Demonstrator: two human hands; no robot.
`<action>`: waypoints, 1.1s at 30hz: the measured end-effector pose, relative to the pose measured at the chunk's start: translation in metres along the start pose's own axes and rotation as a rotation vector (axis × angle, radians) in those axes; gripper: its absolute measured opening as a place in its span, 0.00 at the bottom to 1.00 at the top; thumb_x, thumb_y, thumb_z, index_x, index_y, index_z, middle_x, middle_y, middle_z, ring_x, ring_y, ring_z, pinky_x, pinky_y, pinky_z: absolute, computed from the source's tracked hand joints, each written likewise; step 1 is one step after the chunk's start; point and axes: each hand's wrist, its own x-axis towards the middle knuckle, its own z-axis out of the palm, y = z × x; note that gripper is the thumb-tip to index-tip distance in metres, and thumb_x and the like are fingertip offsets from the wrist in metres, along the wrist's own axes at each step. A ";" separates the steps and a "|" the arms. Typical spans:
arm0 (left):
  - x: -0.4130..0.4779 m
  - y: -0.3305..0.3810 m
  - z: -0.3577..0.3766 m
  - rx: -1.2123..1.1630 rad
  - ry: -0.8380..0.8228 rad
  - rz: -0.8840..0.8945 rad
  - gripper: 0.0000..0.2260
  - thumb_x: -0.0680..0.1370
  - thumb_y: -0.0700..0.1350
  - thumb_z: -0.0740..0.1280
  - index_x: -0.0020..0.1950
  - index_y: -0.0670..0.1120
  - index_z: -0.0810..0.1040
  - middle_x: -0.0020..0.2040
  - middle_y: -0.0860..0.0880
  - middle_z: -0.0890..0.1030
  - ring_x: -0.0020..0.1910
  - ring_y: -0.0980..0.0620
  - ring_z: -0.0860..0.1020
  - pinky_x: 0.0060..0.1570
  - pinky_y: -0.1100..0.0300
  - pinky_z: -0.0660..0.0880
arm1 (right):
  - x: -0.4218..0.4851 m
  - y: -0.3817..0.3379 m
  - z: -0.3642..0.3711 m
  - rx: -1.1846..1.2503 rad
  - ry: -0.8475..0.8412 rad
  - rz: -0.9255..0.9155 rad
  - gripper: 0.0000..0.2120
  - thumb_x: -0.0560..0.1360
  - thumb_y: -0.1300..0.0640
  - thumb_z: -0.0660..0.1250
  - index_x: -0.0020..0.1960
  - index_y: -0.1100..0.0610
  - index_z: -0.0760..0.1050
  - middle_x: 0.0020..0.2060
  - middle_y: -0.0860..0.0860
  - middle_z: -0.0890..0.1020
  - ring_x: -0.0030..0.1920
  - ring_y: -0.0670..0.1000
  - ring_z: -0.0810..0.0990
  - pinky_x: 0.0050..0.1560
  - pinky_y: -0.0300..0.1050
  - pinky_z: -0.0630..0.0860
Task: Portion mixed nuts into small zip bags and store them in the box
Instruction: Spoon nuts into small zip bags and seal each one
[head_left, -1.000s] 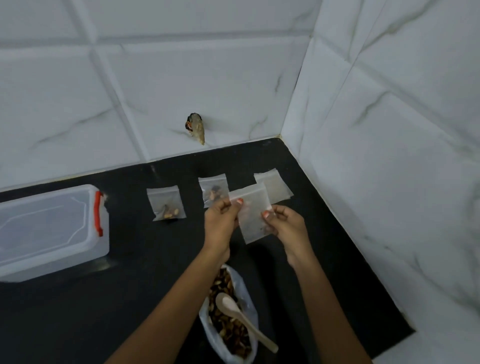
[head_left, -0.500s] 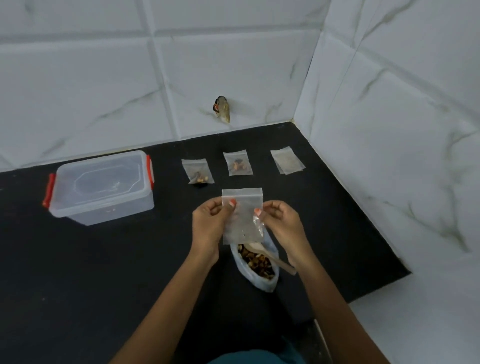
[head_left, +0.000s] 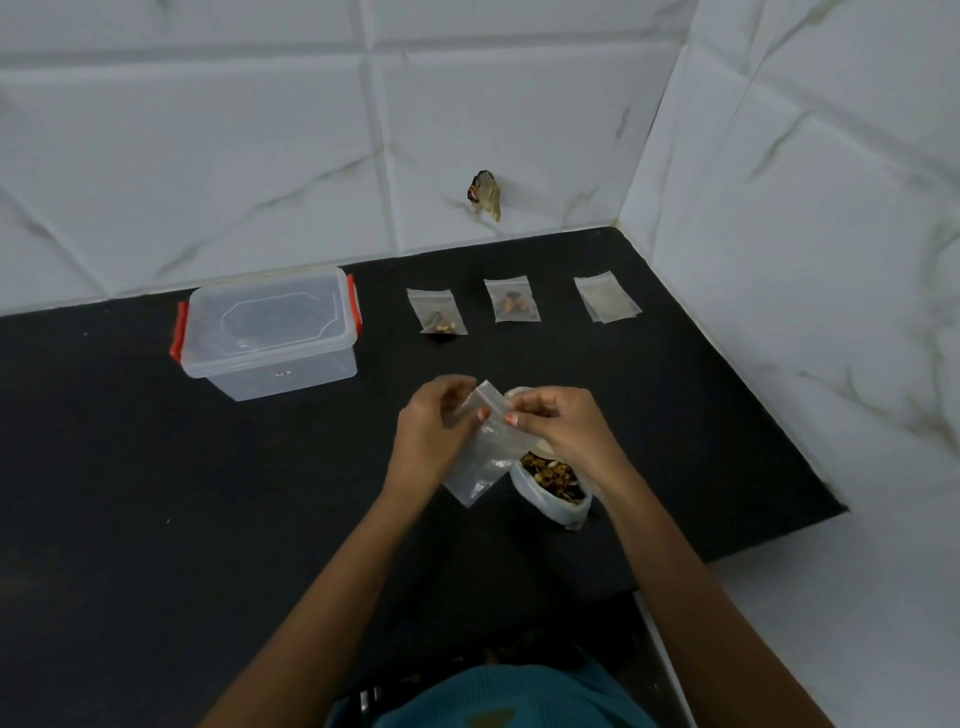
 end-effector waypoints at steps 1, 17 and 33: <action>-0.003 -0.002 0.001 0.006 0.066 0.024 0.18 0.73 0.39 0.70 0.62 0.47 0.72 0.56 0.53 0.73 0.54 0.60 0.72 0.48 0.71 0.70 | -0.002 0.000 0.003 0.020 0.019 0.013 0.09 0.70 0.65 0.71 0.41 0.51 0.79 0.38 0.44 0.81 0.40 0.39 0.79 0.43 0.33 0.73; -0.034 0.007 0.001 -0.506 -0.009 -0.223 0.03 0.75 0.39 0.67 0.47 0.42 0.80 0.42 0.46 0.83 0.42 0.55 0.82 0.43 0.65 0.78 | -0.016 0.000 0.020 0.106 -0.041 0.058 0.08 0.69 0.68 0.71 0.47 0.64 0.77 0.35 0.49 0.80 0.31 0.36 0.79 0.34 0.27 0.73; -0.030 0.007 0.005 -0.019 0.108 -0.103 0.08 0.72 0.37 0.69 0.41 0.49 0.74 0.38 0.52 0.79 0.37 0.57 0.79 0.36 0.65 0.76 | -0.015 0.007 0.017 -0.330 0.238 -0.115 0.03 0.73 0.62 0.68 0.44 0.55 0.77 0.40 0.45 0.78 0.40 0.39 0.77 0.43 0.31 0.74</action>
